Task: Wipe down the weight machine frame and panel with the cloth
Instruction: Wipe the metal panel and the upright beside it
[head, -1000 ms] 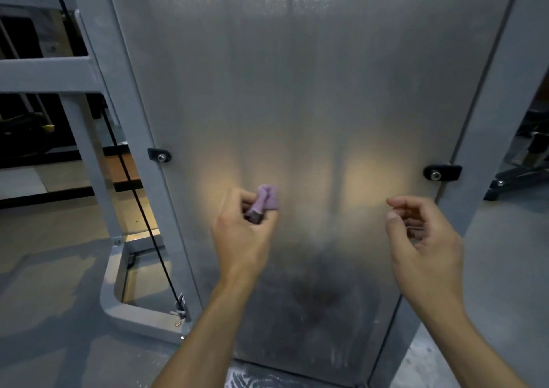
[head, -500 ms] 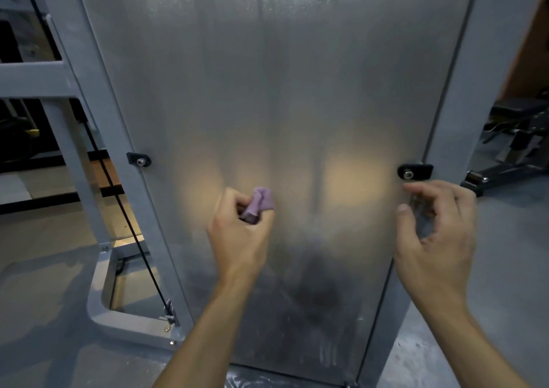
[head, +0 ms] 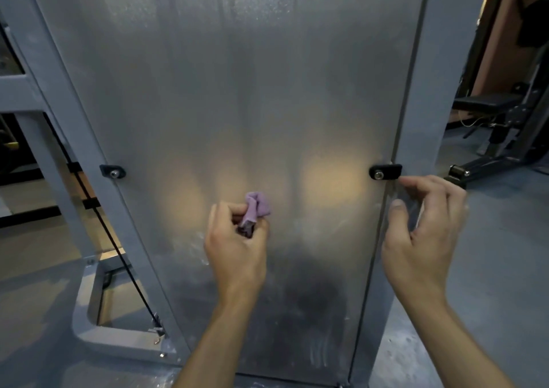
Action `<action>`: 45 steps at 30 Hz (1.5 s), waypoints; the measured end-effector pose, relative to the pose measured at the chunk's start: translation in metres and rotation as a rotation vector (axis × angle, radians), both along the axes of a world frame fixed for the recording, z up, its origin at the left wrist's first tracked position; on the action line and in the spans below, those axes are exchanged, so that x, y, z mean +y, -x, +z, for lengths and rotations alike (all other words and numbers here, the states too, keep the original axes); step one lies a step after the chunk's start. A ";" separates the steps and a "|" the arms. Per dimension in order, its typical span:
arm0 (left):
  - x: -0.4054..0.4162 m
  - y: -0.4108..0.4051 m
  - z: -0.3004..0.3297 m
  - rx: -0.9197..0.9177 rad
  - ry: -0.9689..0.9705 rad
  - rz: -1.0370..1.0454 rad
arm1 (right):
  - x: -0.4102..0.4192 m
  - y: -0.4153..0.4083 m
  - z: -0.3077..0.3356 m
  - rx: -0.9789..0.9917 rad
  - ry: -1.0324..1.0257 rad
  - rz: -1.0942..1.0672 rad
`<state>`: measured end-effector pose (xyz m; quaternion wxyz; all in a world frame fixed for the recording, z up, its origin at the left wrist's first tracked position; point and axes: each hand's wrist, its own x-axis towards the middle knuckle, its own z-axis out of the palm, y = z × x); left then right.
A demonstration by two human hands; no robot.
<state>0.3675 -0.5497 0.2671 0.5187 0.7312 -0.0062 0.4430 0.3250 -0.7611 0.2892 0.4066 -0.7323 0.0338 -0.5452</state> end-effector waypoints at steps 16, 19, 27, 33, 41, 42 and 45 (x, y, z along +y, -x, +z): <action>-0.065 0.013 -0.013 0.003 0.049 -0.118 | -0.009 0.003 0.000 0.040 -0.074 0.004; -0.083 0.026 -0.019 -0.016 -0.172 -0.275 | -0.009 0.002 -0.001 0.052 -0.077 -0.004; -0.082 0.017 -0.004 -0.050 0.093 -0.148 | -0.010 -0.002 -0.003 0.036 -0.103 0.013; -0.101 0.025 -0.006 -0.026 -0.073 -0.324 | -0.011 -0.003 -0.002 0.012 -0.136 0.032; -0.123 0.029 0.010 -0.095 -0.089 -0.299 | -0.017 -0.005 -0.003 -0.024 -0.200 0.049; -0.126 0.031 0.006 -0.097 -0.184 -0.351 | -0.017 -0.005 -0.002 -0.031 -0.206 0.046; -0.119 0.029 0.010 -0.140 -0.291 -0.388 | -0.015 -0.004 0.000 -0.029 -0.228 0.057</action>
